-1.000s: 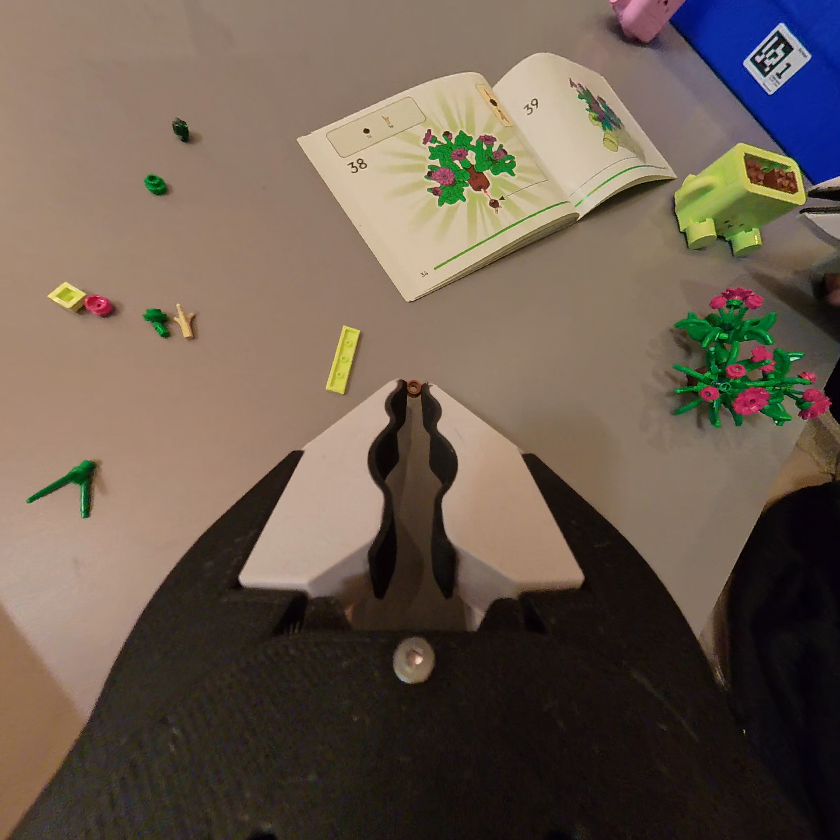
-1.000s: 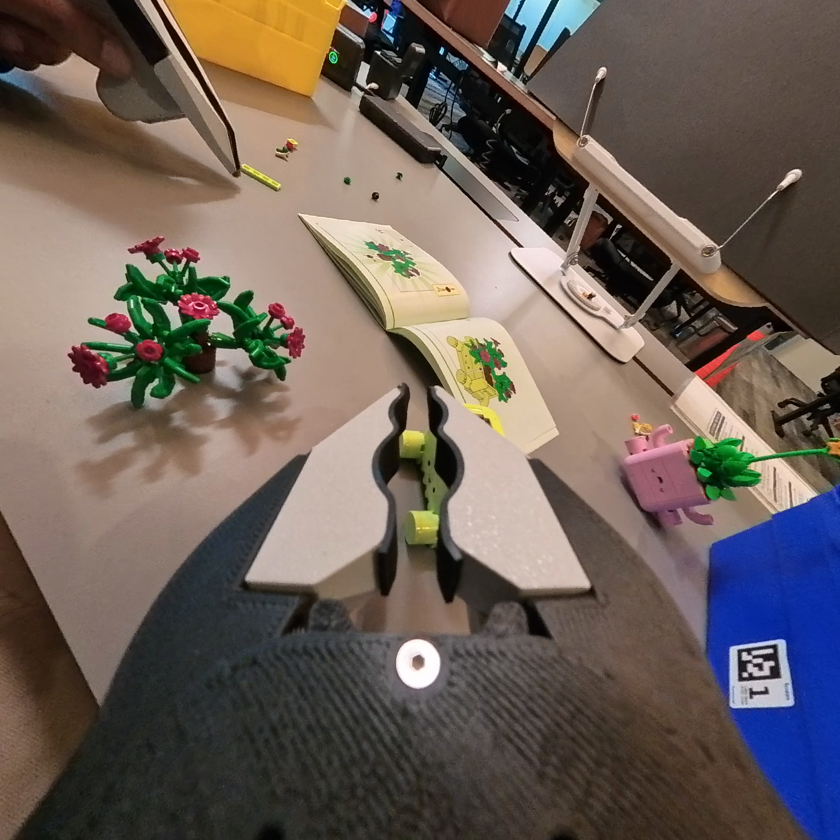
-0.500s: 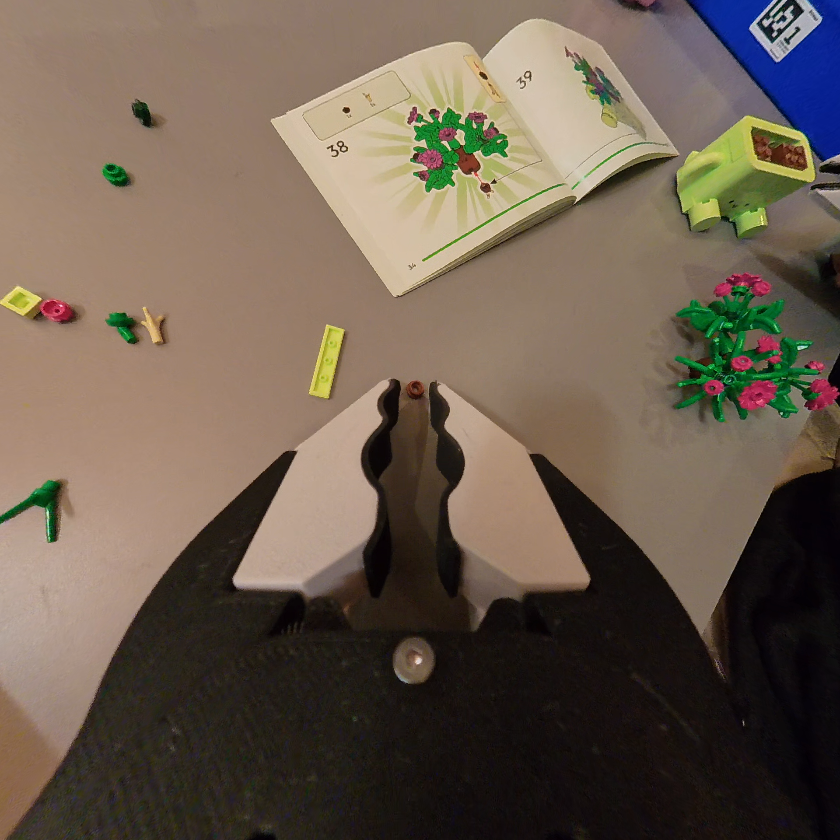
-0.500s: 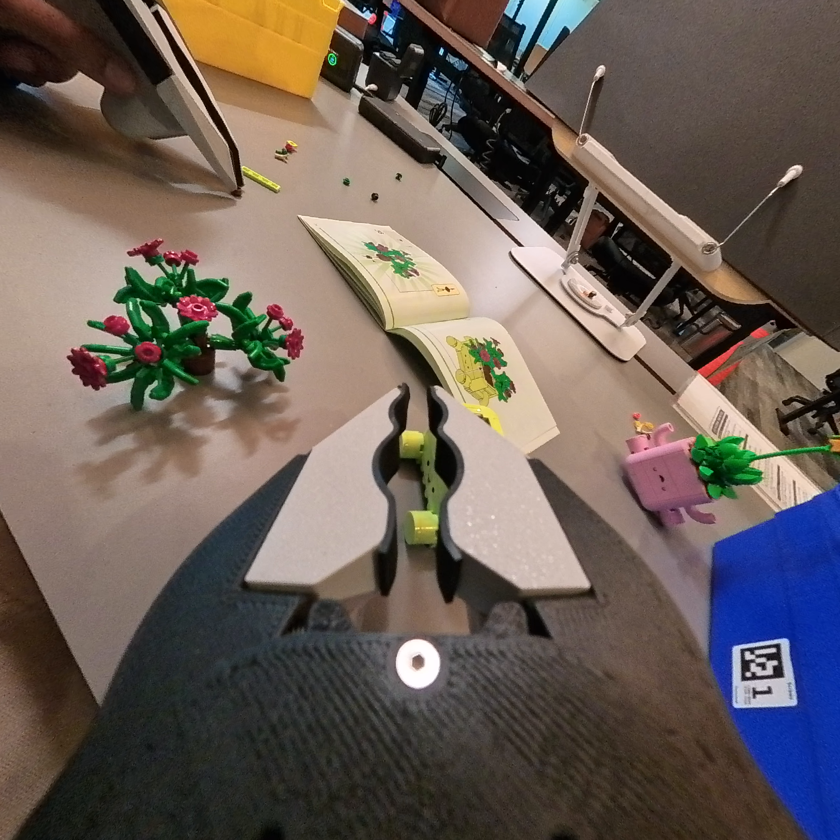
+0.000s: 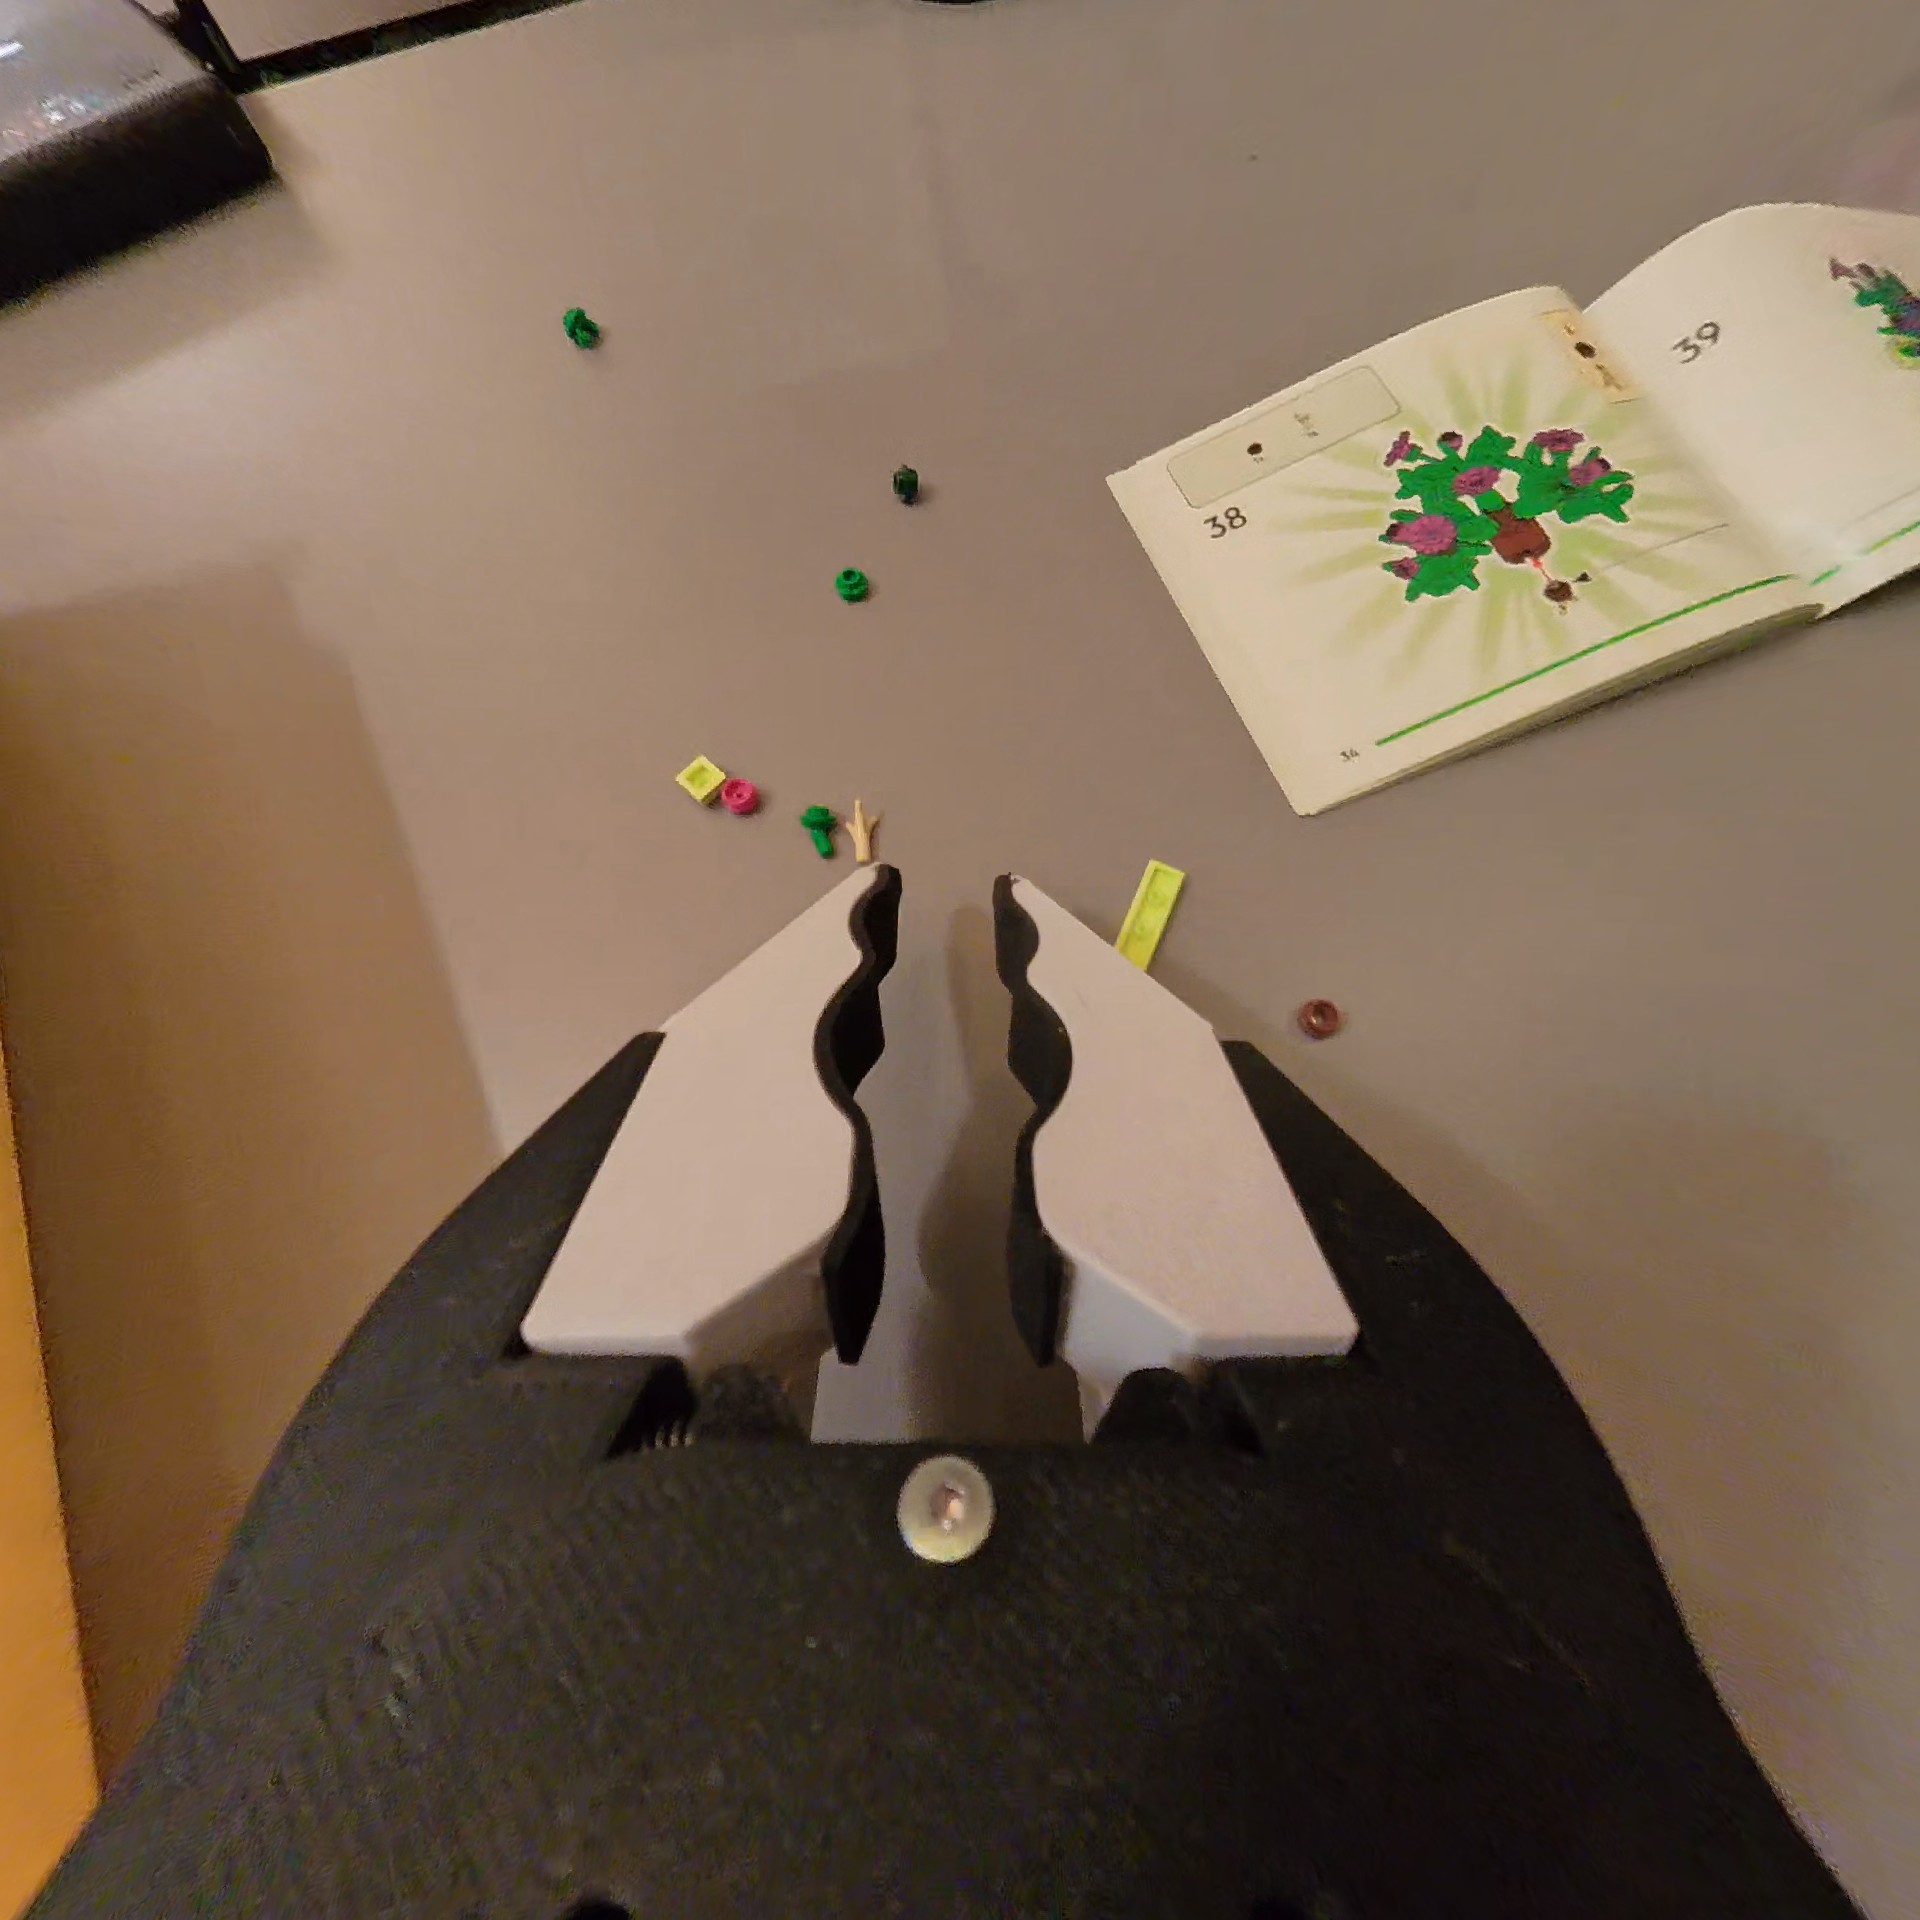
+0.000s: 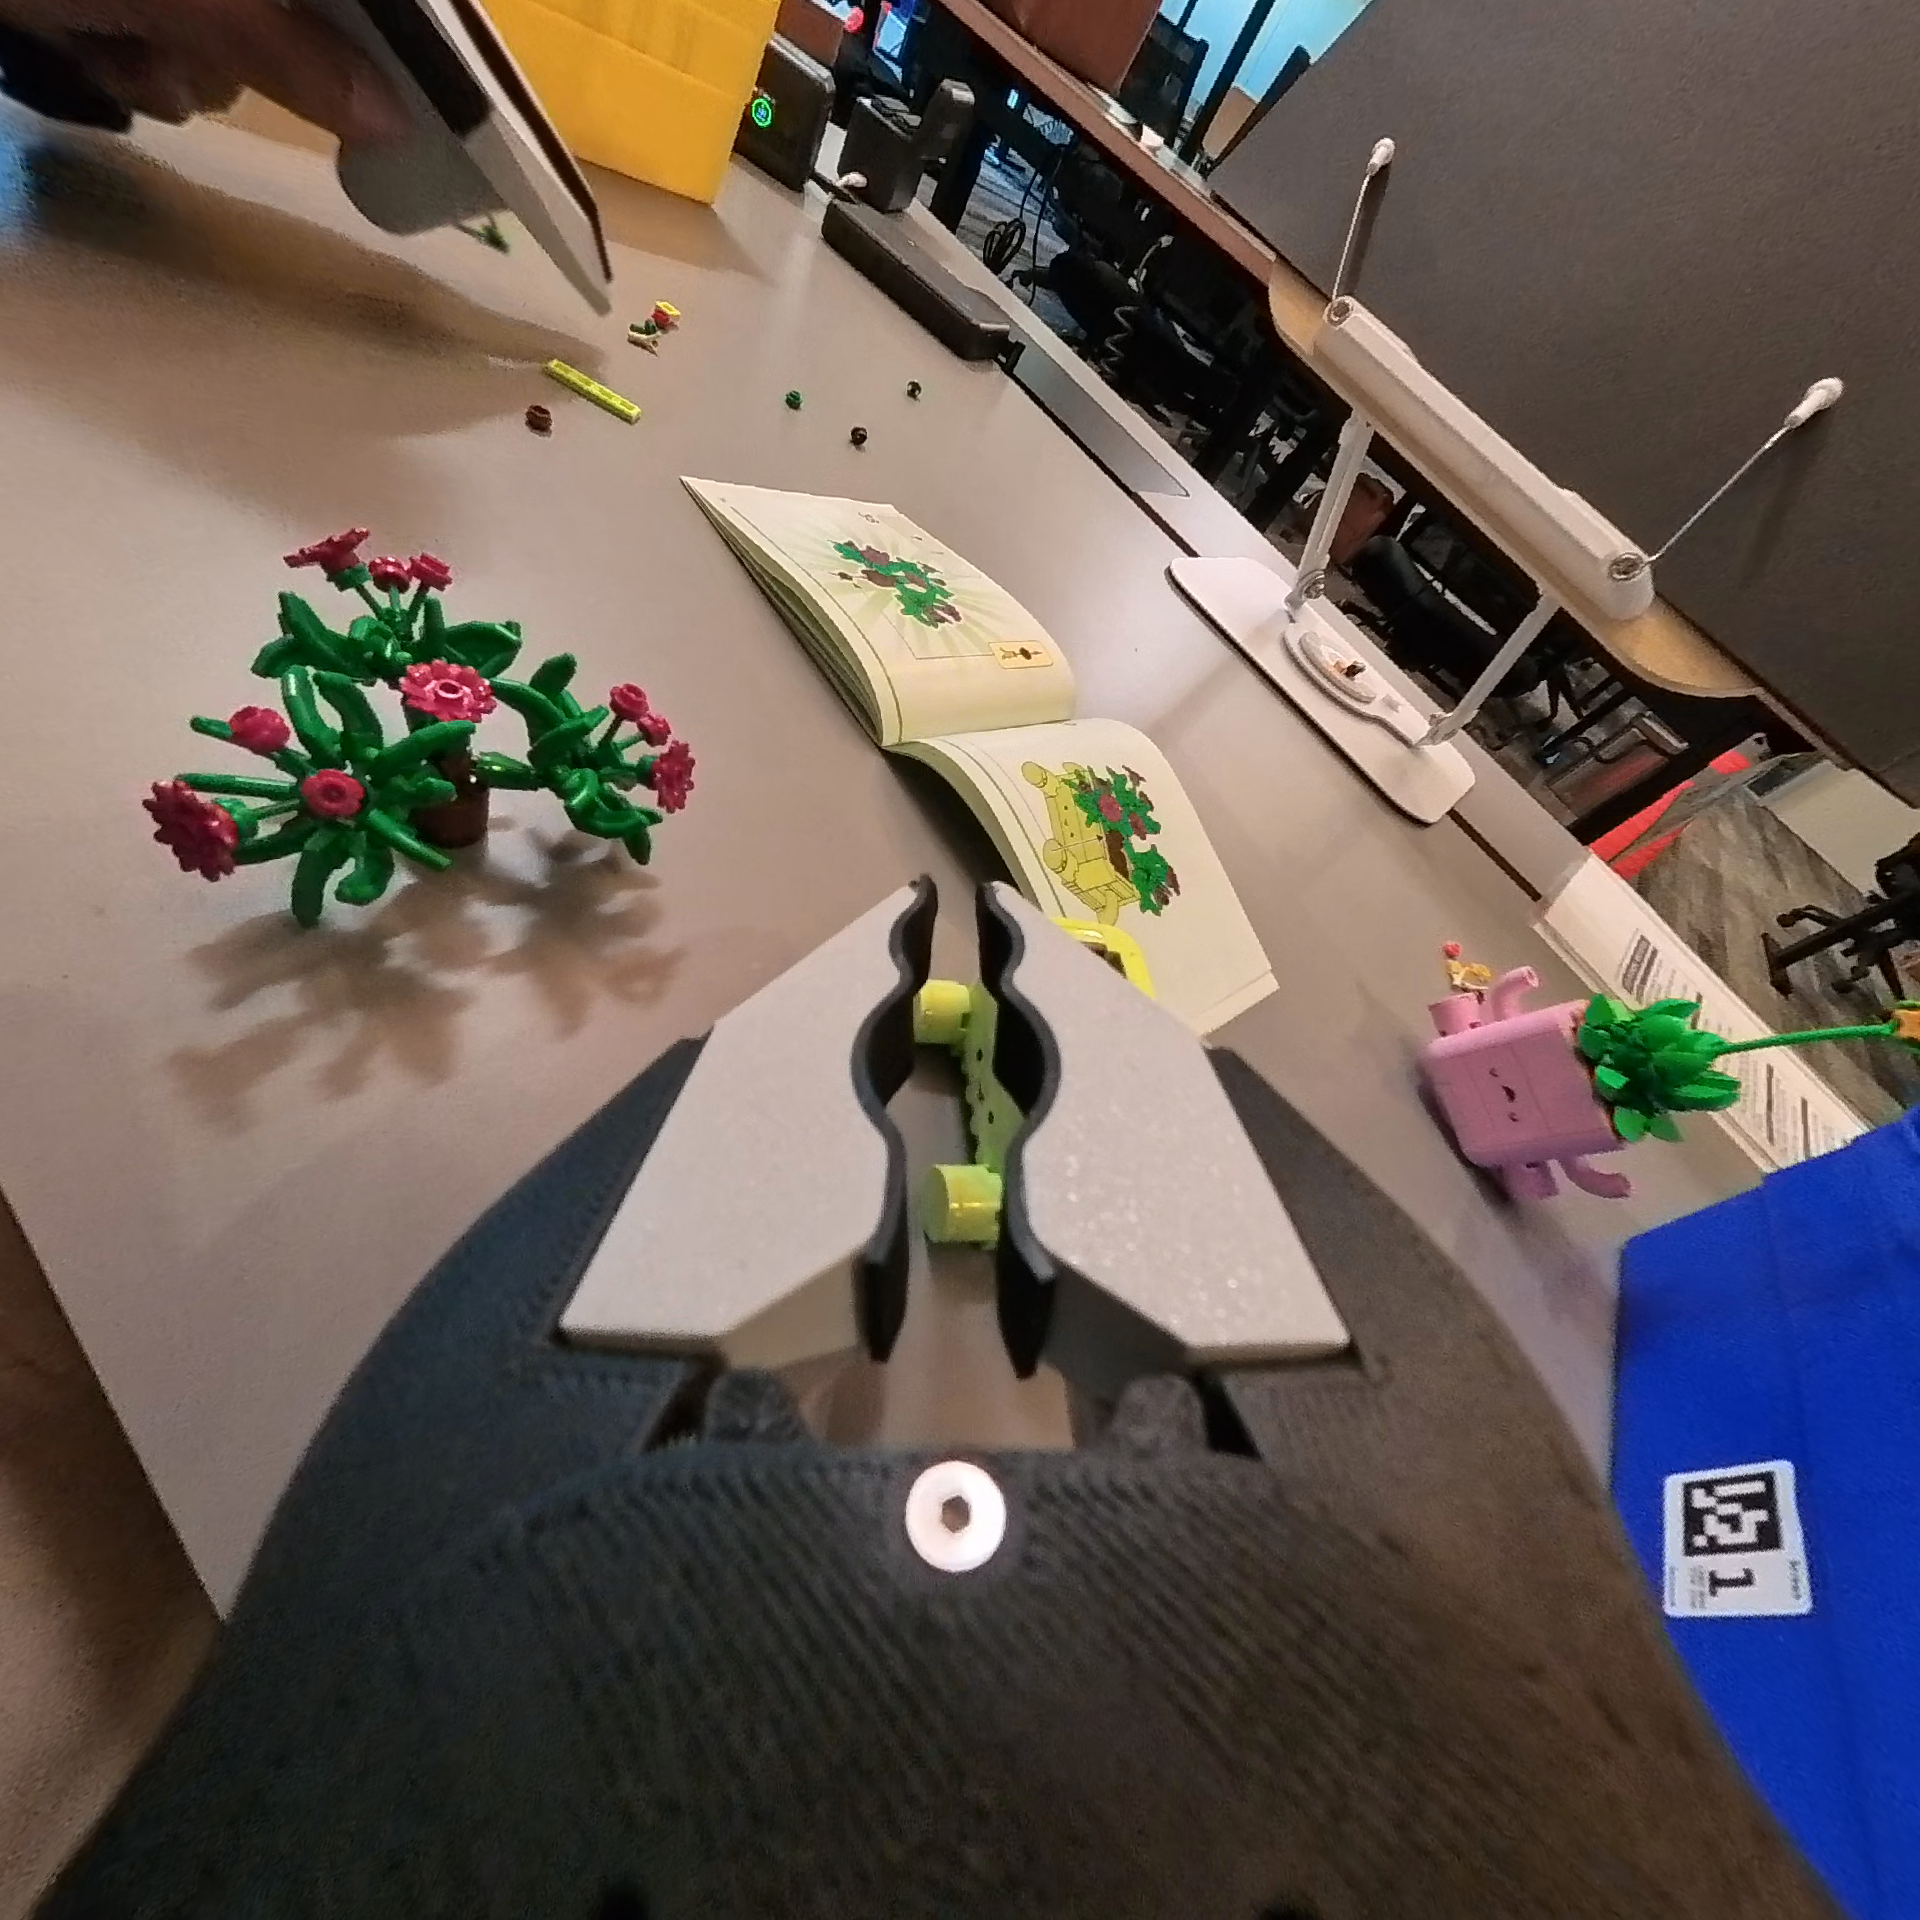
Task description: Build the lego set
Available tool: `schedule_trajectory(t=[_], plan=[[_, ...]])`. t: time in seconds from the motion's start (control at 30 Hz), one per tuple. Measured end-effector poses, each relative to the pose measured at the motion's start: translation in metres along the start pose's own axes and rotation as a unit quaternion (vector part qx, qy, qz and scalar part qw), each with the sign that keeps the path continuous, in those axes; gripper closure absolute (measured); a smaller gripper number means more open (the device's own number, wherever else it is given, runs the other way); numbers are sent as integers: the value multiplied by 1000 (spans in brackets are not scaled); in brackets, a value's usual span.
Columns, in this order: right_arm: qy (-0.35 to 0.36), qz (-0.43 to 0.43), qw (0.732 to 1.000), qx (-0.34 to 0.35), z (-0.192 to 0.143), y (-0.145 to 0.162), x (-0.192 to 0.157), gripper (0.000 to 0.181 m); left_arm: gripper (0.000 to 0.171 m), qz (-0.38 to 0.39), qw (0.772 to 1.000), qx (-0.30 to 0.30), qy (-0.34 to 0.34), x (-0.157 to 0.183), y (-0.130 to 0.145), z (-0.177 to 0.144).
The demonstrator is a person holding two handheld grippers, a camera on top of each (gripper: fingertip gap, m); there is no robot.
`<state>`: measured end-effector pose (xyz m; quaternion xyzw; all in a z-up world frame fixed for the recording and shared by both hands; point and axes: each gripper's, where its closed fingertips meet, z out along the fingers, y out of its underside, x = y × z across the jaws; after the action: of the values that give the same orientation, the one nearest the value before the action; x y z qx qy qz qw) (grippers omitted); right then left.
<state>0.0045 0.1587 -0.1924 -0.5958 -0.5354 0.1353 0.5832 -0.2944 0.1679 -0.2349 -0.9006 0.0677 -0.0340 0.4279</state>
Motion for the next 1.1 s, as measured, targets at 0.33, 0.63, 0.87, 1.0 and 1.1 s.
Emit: schedule_trajectory(t=[0.33,0.63,0.87,1.0,1.1], plan=[[-1,0,1000,1,0,0,0,175,160,-20,999,-29,-25,-18,-2,22],[0,0,1000,1,0,0,0,175,171,-2,999,-40,-16,-12,2,22],[5,-10,1000,4,-1,0,0,175,171,34,999,10,7,9,-16,0],[14,-13,1000,11,-2,-2,2,175,171,38,997,44,45,31,-27,-17],[25,4,999,40,-3,-13,6,174,171,36,992,77,95,58,-37,-31]])
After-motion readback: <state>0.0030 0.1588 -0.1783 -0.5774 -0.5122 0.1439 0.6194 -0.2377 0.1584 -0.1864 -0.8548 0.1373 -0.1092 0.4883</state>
